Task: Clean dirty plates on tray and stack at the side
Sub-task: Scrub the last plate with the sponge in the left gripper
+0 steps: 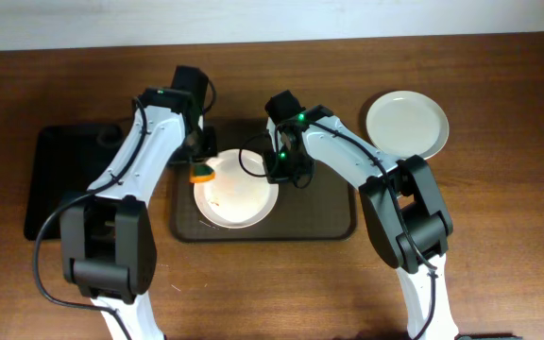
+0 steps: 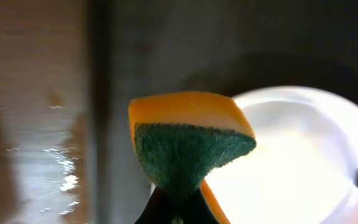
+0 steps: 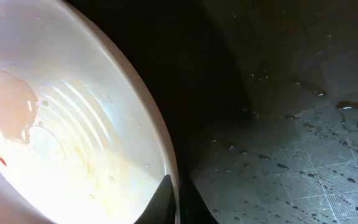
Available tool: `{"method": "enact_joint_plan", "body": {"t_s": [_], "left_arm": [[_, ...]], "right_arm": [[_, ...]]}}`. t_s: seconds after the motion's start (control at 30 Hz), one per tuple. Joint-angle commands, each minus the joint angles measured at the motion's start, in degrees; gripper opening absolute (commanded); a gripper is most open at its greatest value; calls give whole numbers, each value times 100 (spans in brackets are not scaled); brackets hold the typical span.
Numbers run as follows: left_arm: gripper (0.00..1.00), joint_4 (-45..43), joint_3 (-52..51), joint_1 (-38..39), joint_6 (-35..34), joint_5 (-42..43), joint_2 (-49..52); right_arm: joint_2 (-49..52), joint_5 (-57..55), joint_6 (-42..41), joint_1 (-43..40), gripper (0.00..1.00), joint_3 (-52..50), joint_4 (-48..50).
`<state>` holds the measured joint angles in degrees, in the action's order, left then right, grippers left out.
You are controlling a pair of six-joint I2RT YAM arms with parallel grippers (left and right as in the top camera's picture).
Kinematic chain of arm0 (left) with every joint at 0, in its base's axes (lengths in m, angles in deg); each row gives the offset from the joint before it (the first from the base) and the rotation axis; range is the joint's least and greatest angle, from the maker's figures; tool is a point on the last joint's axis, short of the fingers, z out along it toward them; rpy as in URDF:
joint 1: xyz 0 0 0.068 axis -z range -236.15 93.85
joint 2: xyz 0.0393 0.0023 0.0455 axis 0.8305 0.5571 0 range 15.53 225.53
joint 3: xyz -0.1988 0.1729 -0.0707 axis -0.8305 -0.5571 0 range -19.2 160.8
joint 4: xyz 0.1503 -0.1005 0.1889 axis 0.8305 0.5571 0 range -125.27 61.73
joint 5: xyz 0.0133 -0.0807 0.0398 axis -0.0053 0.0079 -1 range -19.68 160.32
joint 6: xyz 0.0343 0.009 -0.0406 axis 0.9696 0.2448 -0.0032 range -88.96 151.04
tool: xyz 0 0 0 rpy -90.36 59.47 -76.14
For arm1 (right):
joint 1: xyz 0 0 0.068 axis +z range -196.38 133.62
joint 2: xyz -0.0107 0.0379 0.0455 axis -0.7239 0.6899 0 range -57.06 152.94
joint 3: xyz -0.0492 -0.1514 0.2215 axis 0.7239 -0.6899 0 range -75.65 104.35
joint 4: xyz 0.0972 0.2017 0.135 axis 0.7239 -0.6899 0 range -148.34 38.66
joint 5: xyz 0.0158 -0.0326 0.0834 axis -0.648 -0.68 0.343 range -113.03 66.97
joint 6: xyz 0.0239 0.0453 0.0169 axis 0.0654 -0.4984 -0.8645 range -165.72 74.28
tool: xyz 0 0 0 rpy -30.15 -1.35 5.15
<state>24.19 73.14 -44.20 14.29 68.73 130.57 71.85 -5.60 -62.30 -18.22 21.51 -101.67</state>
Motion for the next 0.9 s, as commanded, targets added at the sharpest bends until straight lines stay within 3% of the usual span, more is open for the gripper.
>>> {"method": "enact_joint_plan", "body": {"t_s": [0.0,0.13,0.23,0.37,0.47,0.57,0.67,0.87], "left_arm": [[0,-457,-960,42,-57,1163,-70],[0,-1541,-2164,39,-57,1871,-70],[0,-1816,-2618,37,-55,1808,-70],[0,-1604,-2625,39,-59,935,-101],[0,-728,-2024,39,-520,-577,-260],[0,-251,-1294,39,-599,-1423,-603],[0,-369,-953,37,-597,-1272,-1014],[0,-883,-1349,66,-595,540,-1069]], "right_arm": [[173,-459,-48,-52,5,-90,-63],[173,-459,-46,-55,5,-90,-61],[173,-461,-46,-55,5,-90,-57],[173,-461,-46,-55,5,-90,-44],[173,-461,-46,-55,4,-90,-37],[173,-461,-46,-55,4,-90,-37],[173,-461,-46,-55,4,-90,-42],[173,-461,-46,-55,5,-90,-22]]}}
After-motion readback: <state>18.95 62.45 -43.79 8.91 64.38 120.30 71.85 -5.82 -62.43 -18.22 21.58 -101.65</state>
